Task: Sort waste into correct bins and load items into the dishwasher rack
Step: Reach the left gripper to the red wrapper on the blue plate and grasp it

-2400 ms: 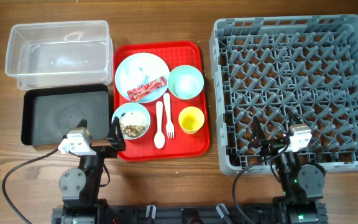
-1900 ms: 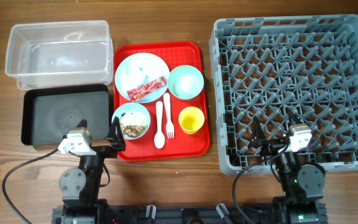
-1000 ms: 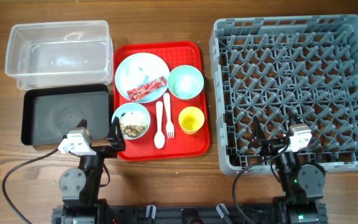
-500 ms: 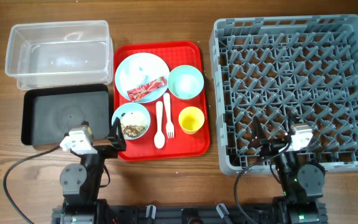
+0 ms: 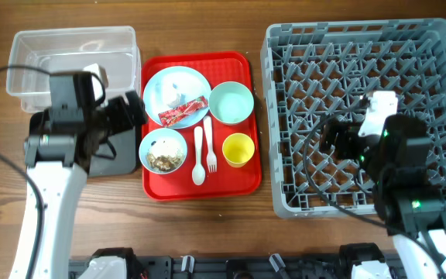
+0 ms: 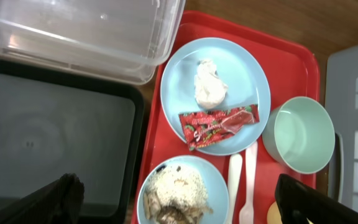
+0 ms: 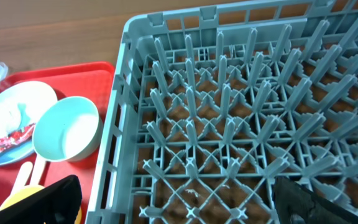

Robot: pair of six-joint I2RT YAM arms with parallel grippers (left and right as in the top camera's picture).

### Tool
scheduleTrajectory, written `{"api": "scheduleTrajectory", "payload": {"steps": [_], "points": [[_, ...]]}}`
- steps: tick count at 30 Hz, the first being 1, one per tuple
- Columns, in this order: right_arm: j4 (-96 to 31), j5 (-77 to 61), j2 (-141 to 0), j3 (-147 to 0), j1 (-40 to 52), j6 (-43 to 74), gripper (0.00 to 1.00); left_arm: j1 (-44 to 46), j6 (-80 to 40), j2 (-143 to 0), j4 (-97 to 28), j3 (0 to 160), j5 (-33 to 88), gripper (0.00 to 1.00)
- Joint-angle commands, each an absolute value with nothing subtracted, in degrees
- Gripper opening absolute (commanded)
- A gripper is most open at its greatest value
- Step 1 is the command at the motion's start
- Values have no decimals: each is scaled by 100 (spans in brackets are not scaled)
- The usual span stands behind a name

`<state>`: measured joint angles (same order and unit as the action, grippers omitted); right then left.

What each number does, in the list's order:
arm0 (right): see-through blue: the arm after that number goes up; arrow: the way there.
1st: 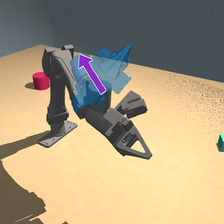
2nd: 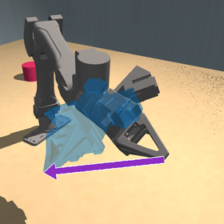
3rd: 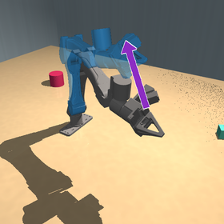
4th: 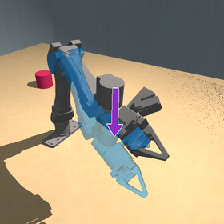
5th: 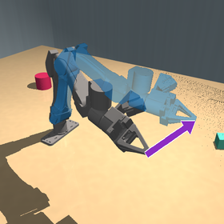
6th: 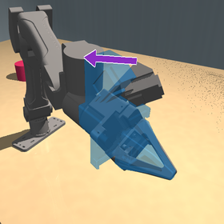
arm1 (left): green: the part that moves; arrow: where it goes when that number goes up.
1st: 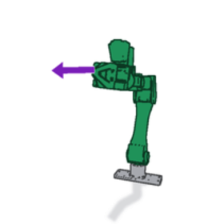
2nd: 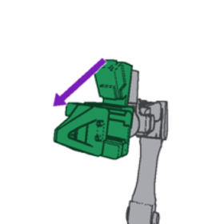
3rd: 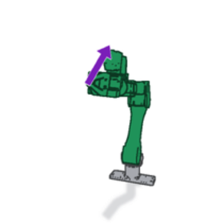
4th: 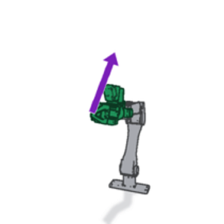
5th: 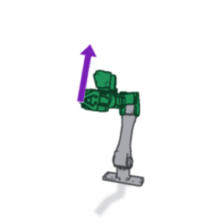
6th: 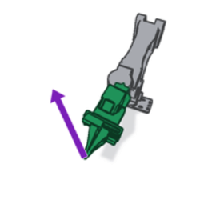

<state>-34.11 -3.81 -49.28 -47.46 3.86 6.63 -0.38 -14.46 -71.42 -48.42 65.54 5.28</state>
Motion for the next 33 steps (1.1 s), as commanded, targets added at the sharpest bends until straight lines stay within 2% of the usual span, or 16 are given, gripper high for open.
{"api": "scheduleTrajectory", "payload": {"steps": [1,4,9,13,17,18,19,21,22,25,26,29,30,33], "points": [[-3468,-305,-5054,-5000,377,454,100,-12,-1479,-7566,-4692,6790,1052,100],[-3459,-307,-5048,-5000,377,467,100,207,-1518,-7769,-3695,6790,1164,100],[-3459,-307,-5048,-5000,377,467,100,1256,-1520,-8960,-2359,6790,-200,99],[-3472,-307,-5048,-5000,377,467,99,1441,-1525,-10018,-1876,6790,-569,98],[-3479,-307,-5048,-5000,377,464,100,1437,-1544,-10989,-1575,6790,-567,90],[-3483,-307,-5048,-5000,377,467,100,1437,-1544,-11102,-1487,6790,-567,85],[-3481,-307,-5048,-5000,377,467,100,1437,-1544,-11203,-1433,6790,-567,74],[-3483,-307,-5048,-5000,377,464,100,1437,-1540,-11253,-1441,6790,-567,45],[-3483,-307,-5048,-5000,377,467,100,1437,-1542,-11238,-1457,6790,-567,26],[-3483,-307,-5048,-5000,377,467,100,1435,-1542,-10975,-1455,6790,-567,6],[-3481,-305,-5048,-5000,377,458,100,1437,-1542,-10624,-1468,6790,-567,4],[-3481,-305,-5048,-5000,377,449,100,1345,-1542,-9708,-1511,6790,-718,9],[-3481,-305,-5048,-5000,377,449,100,1256,-1544,-9476,-1511,6790,-786,14],[-3481,-307,-5048,-5000,377,451,100,604,-1542,-9028,-1389,6790,-884,11]]}}
